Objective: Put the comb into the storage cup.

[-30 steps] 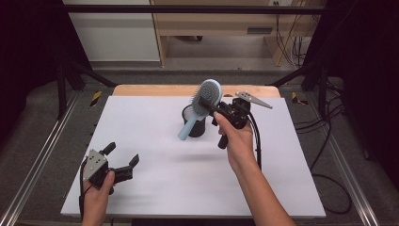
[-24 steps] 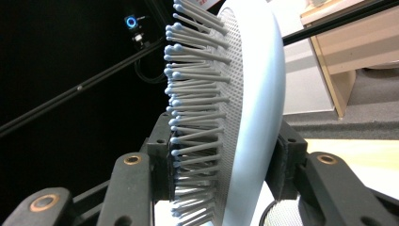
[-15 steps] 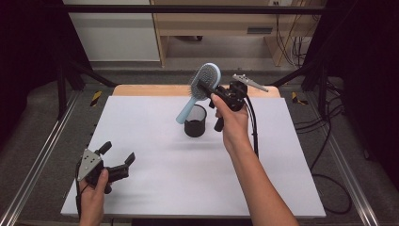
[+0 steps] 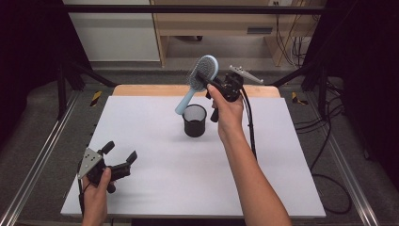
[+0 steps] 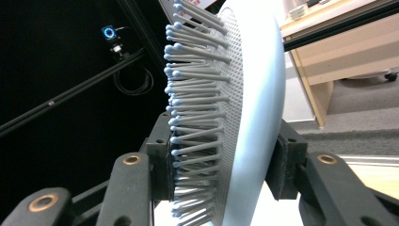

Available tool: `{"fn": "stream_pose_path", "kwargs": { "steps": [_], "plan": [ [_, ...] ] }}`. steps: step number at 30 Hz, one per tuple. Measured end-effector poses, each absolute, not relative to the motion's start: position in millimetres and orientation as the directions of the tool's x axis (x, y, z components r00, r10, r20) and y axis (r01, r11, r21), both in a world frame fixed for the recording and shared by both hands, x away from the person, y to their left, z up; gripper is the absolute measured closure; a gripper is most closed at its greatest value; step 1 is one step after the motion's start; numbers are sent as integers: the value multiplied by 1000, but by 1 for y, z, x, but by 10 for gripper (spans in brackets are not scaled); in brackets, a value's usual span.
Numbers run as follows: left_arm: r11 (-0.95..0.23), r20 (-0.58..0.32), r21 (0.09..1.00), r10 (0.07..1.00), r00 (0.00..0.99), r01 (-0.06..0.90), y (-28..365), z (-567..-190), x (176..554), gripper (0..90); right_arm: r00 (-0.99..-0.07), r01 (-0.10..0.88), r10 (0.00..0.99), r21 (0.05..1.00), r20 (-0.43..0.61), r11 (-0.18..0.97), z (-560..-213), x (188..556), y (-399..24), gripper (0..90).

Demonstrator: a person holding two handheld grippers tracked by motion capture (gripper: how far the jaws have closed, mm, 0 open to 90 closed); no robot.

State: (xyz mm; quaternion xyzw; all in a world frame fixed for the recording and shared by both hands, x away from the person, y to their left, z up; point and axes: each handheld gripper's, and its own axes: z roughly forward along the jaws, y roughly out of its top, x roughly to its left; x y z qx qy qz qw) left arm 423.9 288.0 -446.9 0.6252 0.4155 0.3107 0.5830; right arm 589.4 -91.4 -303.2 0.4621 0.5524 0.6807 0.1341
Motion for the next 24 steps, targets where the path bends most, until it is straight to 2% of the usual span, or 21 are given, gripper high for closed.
{"fn": "stream_pose_path", "kwargs": {
  "steps": [24],
  "plan": [
    [26,-99,987,878,468,159,284,-448,425,14,-489,302,725,874,485,-381,-302,597,-110,532]
  ]
}}
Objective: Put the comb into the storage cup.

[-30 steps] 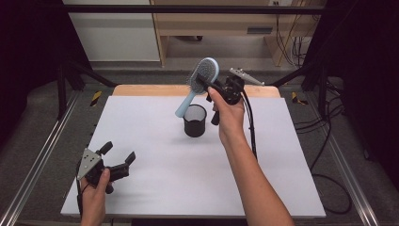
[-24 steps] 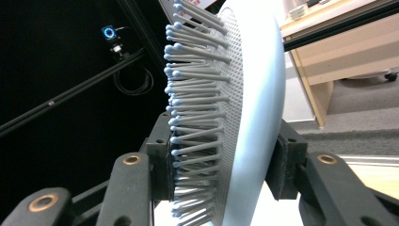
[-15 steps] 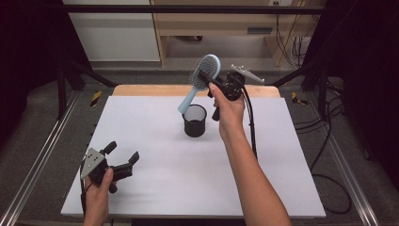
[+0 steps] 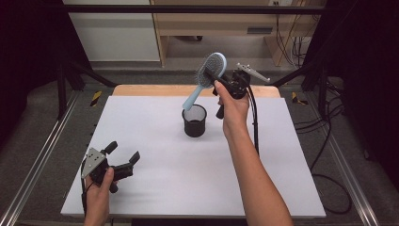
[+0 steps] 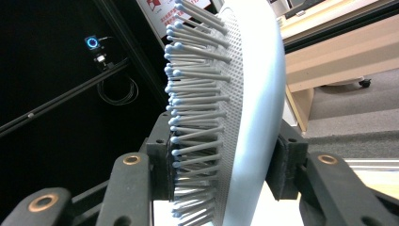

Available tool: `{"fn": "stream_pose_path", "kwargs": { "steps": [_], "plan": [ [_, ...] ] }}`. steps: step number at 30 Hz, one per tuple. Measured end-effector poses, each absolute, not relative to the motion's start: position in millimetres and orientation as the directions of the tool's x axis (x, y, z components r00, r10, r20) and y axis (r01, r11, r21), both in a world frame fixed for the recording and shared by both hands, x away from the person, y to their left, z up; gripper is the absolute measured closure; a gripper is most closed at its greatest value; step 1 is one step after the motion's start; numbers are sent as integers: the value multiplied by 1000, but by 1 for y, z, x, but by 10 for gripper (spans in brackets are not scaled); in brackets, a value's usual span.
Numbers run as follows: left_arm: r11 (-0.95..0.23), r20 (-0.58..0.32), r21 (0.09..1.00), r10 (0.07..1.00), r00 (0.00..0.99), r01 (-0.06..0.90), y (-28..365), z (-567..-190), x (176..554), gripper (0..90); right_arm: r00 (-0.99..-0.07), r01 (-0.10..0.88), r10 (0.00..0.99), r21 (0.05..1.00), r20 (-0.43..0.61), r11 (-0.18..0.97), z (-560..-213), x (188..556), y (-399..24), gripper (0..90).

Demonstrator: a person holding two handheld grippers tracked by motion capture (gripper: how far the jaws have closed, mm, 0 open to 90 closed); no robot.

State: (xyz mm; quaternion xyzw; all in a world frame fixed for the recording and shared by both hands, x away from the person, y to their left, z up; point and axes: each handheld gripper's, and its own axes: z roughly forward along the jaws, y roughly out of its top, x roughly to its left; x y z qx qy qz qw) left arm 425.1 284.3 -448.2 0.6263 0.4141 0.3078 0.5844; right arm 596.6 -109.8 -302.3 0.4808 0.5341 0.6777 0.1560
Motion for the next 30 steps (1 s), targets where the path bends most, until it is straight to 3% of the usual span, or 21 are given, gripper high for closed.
{"fn": "stream_pose_path", "kwargs": {
  "steps": [17,30],
  "plan": [
    [15,-91,987,878,471,162,283,-448,425,14,-472,297,742,878,476,-375,-304,600,-117,531],
    [15,-90,987,877,472,161,284,-448,426,14,-486,310,780,912,394,-268,-315,600,-106,529]
  ]
}}
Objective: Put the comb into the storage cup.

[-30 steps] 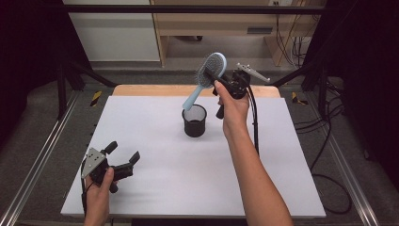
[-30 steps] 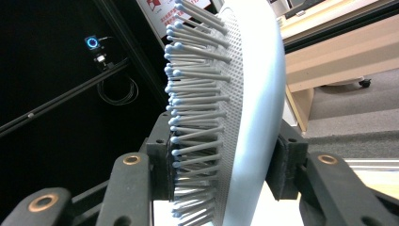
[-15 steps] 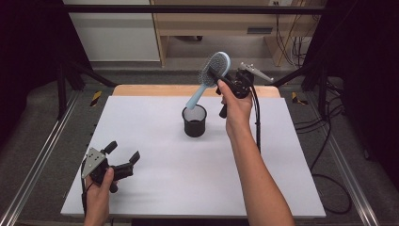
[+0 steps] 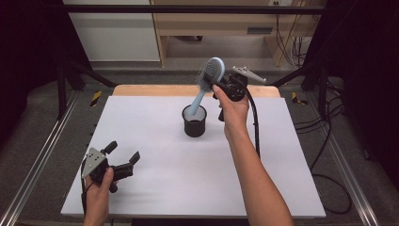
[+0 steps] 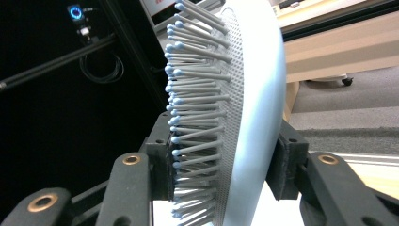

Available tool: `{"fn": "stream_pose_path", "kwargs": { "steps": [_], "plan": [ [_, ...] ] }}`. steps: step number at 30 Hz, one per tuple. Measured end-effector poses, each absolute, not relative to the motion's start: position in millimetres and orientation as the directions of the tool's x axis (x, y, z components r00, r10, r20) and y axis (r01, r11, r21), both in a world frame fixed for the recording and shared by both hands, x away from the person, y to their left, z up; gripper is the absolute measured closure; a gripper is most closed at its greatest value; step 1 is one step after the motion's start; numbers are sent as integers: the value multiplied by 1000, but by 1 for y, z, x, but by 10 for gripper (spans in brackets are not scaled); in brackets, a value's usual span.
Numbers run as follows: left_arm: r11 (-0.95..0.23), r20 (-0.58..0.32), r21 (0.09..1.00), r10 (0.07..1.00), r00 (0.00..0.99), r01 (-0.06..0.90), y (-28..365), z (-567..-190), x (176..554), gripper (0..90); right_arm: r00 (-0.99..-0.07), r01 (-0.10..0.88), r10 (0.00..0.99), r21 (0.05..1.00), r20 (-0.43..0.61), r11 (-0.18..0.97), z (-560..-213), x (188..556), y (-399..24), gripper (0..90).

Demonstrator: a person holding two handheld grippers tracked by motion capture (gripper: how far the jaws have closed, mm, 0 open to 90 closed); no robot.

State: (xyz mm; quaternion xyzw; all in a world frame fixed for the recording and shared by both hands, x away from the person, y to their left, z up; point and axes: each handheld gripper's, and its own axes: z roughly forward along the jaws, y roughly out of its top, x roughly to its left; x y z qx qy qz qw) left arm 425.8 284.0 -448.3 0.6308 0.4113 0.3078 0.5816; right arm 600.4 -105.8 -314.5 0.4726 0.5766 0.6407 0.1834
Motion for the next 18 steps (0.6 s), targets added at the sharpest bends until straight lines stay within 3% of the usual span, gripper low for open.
{"fn": "stream_pose_path", "kwargs": {
  "steps": [18],
  "plan": [
    [17,-90,988,877,472,156,288,-448,426,14,-475,335,790,909,389,-246,-334,602,-100,527]
  ]
}}
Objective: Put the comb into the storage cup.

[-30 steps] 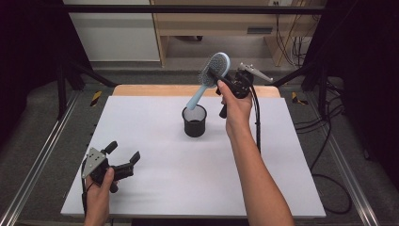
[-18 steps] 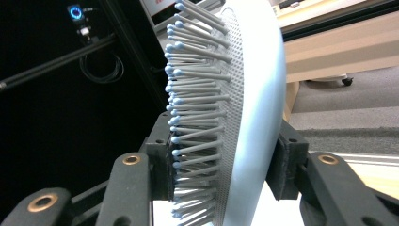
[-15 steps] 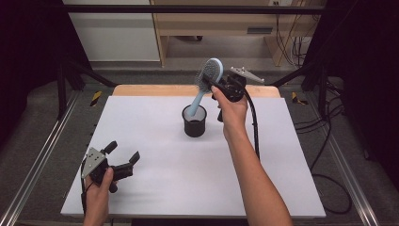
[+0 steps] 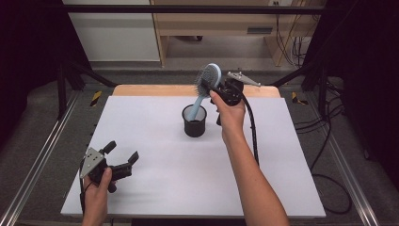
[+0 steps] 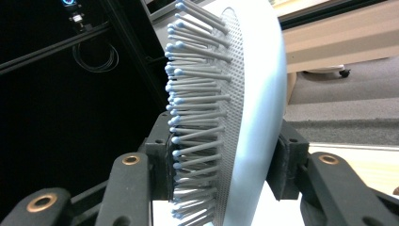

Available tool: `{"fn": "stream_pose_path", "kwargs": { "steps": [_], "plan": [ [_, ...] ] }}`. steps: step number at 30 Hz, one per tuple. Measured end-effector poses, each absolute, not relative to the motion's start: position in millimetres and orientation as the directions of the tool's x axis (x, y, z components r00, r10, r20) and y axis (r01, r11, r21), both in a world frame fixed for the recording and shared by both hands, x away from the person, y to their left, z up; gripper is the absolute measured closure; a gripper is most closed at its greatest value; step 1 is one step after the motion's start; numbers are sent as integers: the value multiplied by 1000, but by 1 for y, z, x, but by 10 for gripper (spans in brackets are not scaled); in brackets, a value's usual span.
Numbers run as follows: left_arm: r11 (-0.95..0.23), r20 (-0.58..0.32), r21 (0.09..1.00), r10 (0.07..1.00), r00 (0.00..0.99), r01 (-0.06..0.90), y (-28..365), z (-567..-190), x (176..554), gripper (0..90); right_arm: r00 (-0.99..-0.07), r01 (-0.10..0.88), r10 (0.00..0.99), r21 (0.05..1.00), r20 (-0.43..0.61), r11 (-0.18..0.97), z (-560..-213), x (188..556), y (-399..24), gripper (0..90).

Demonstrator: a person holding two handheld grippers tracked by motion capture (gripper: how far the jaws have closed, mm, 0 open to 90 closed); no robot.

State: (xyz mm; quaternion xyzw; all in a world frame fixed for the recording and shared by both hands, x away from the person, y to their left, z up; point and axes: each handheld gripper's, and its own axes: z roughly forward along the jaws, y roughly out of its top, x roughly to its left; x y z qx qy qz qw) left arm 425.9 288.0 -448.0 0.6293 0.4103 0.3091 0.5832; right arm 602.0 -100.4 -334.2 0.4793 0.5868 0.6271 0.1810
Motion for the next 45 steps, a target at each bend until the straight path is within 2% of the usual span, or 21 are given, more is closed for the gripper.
{"fn": "stream_pose_path", "kwargs": {
  "steps": [35,45],
  "plan": [
    [11,-85,988,869,487,153,291,-447,426,14,-438,398,802,887,406,-232,-387,607,-87,518],
    [-13,-61,989,870,489,146,289,-447,425,14,-425,404,805,883,414,-241,-392,608,-88,510]
  ]
}}
